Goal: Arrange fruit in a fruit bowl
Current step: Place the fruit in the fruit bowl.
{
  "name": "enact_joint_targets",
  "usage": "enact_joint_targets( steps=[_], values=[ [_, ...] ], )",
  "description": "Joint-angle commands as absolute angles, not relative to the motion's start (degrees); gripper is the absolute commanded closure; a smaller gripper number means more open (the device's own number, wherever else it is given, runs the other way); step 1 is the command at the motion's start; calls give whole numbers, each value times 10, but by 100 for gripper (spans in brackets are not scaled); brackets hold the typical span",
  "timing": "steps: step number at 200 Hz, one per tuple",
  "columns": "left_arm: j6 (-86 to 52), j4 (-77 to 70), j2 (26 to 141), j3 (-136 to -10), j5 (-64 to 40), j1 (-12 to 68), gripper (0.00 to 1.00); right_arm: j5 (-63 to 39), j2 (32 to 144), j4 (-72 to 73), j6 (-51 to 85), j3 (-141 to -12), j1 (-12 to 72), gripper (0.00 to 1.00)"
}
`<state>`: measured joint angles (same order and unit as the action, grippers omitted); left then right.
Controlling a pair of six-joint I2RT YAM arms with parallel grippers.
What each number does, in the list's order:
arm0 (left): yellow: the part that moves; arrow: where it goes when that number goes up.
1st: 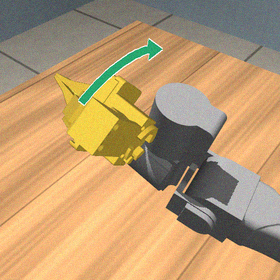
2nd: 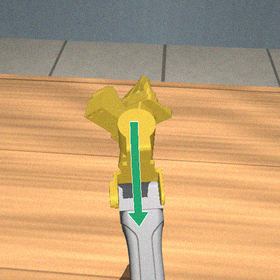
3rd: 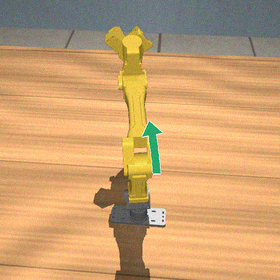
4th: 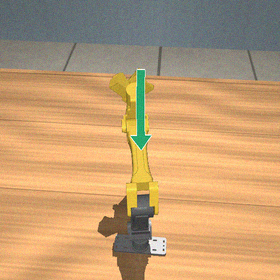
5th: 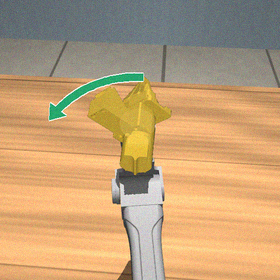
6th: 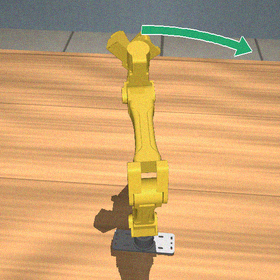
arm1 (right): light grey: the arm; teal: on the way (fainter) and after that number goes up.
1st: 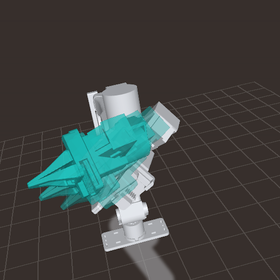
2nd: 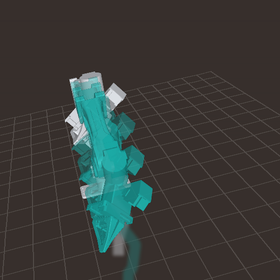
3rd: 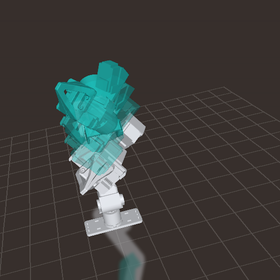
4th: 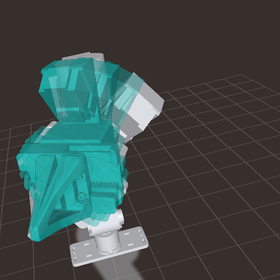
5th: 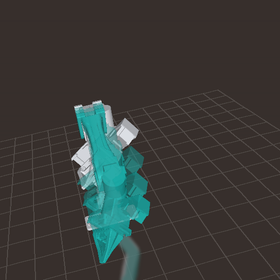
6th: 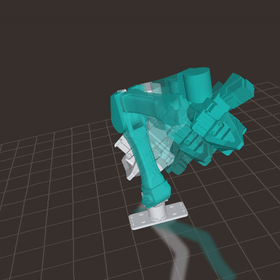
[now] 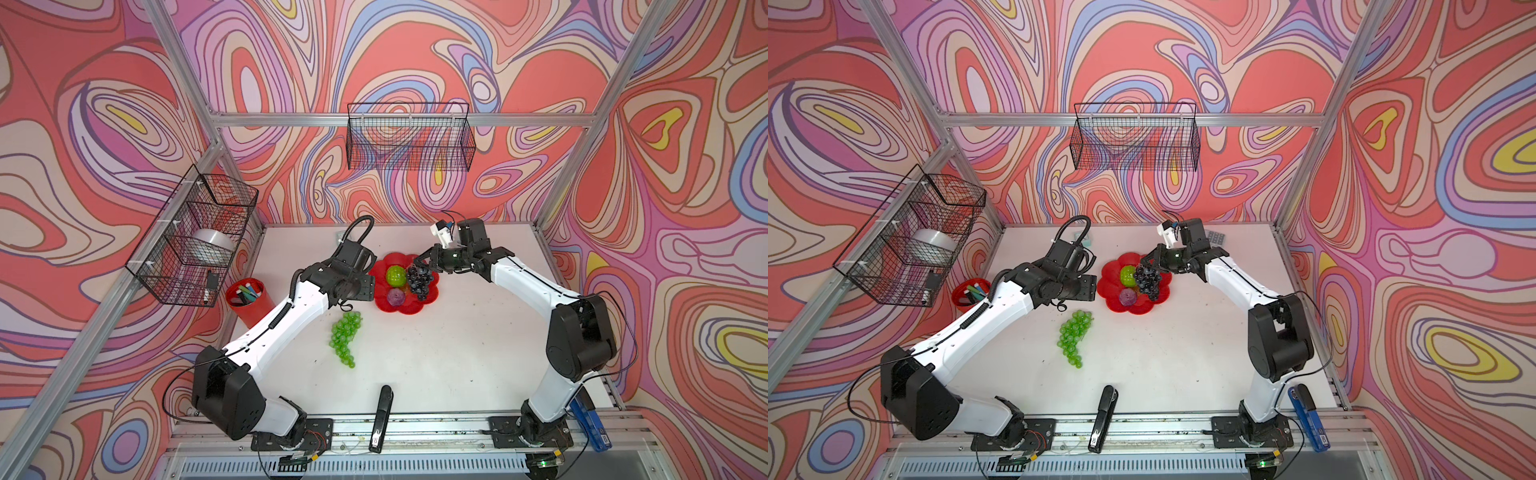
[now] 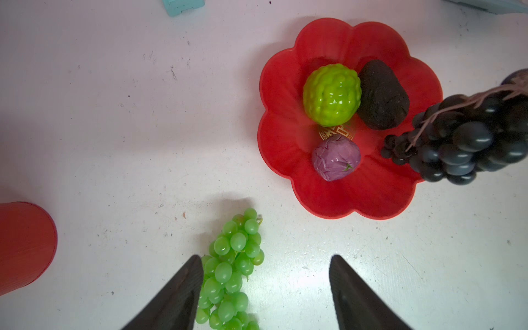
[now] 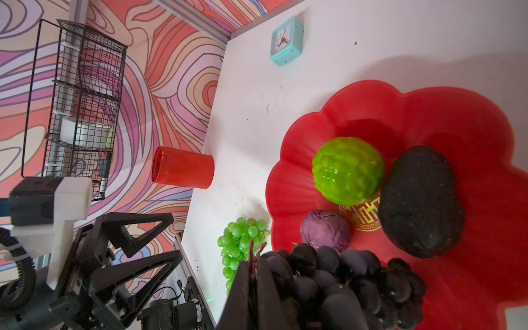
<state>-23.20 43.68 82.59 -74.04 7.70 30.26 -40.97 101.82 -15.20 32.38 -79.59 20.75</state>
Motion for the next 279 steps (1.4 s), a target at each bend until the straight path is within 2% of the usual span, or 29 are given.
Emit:
enact_joint_targets(
  steps=[1, 121, 279],
  values=[
    [-240, 443, 814, -729, 74, 298, 27, -415, 1039, -111, 346, -789, 225, 100],
    [-248, 438, 820, -716, 62, 298, 27, -311, 1033, -187, 264, -755, 222, 100],
    [-248, 444, 852, -736, 53, 298, 27, -243, 1132, -216, 149, -818, 192, 100]
  ],
)
